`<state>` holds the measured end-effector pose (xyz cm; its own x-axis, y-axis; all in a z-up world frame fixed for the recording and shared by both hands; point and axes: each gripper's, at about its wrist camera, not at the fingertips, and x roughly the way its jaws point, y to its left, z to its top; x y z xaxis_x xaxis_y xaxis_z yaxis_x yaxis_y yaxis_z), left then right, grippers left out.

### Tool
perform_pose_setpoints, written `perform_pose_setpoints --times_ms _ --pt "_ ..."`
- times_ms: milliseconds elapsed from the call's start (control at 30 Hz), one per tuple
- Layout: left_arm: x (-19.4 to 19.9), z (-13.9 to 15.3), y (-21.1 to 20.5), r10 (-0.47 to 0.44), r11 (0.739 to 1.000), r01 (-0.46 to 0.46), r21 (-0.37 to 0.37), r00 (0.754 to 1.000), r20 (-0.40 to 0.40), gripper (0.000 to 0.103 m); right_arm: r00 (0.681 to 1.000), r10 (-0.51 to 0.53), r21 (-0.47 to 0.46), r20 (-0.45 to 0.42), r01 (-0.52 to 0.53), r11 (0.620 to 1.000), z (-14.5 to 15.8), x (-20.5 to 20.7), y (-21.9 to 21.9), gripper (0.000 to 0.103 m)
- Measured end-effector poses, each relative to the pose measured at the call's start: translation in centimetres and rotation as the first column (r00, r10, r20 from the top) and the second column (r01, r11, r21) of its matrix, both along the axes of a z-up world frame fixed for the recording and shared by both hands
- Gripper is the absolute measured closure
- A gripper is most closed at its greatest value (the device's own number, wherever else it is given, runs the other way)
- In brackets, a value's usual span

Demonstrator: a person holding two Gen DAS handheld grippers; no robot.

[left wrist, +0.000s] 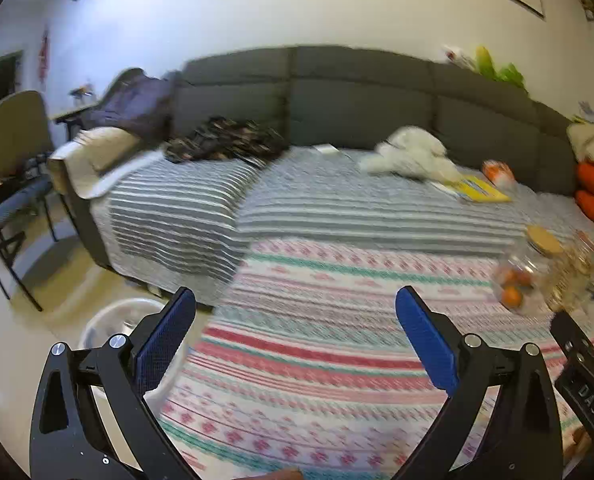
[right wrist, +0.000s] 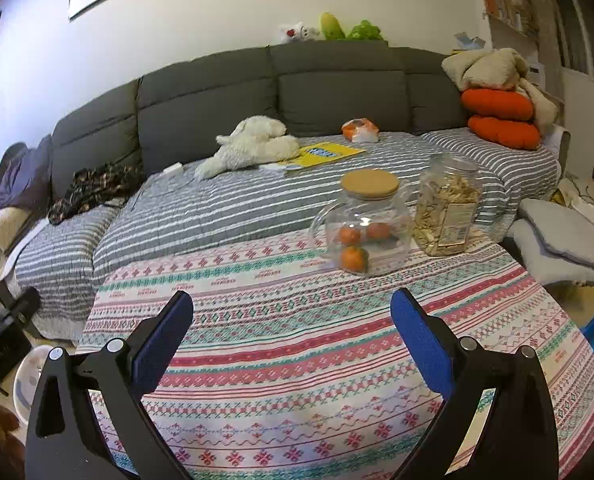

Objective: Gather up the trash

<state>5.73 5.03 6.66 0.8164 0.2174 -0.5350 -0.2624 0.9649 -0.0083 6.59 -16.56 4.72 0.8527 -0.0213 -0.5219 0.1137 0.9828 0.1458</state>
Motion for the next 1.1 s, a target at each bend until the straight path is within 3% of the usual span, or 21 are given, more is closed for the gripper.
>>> perform_pose_setpoints --times_ms 100,167,367,1100 --pt "0.4 -0.2 -1.2 -0.07 0.996 0.067 -0.058 0.996 -0.048 0.007 1.0 -0.014 0.002 0.019 0.014 1.0 0.1 -0.2 -1.0 0.007" --pt "0.4 -0.3 -1.9 -0.081 0.996 0.079 -0.045 0.996 -0.042 0.007 1.0 -0.019 0.003 0.023 0.019 1.0 0.2 -0.2 -1.6 0.007" --pt "-0.1 -0.2 -3.0 -0.084 0.996 0.083 -0.014 0.997 -0.001 0.007 0.999 -0.024 0.016 0.023 0.024 1.0 0.2 -0.1 -2.2 0.007" --pt "-0.4 0.7 -2.5 -0.073 0.997 0.073 -0.031 0.997 0.024 0.007 0.997 -0.008 -0.007 0.079 0.009 1.0 1.0 -1.1 -1.7 0.007"
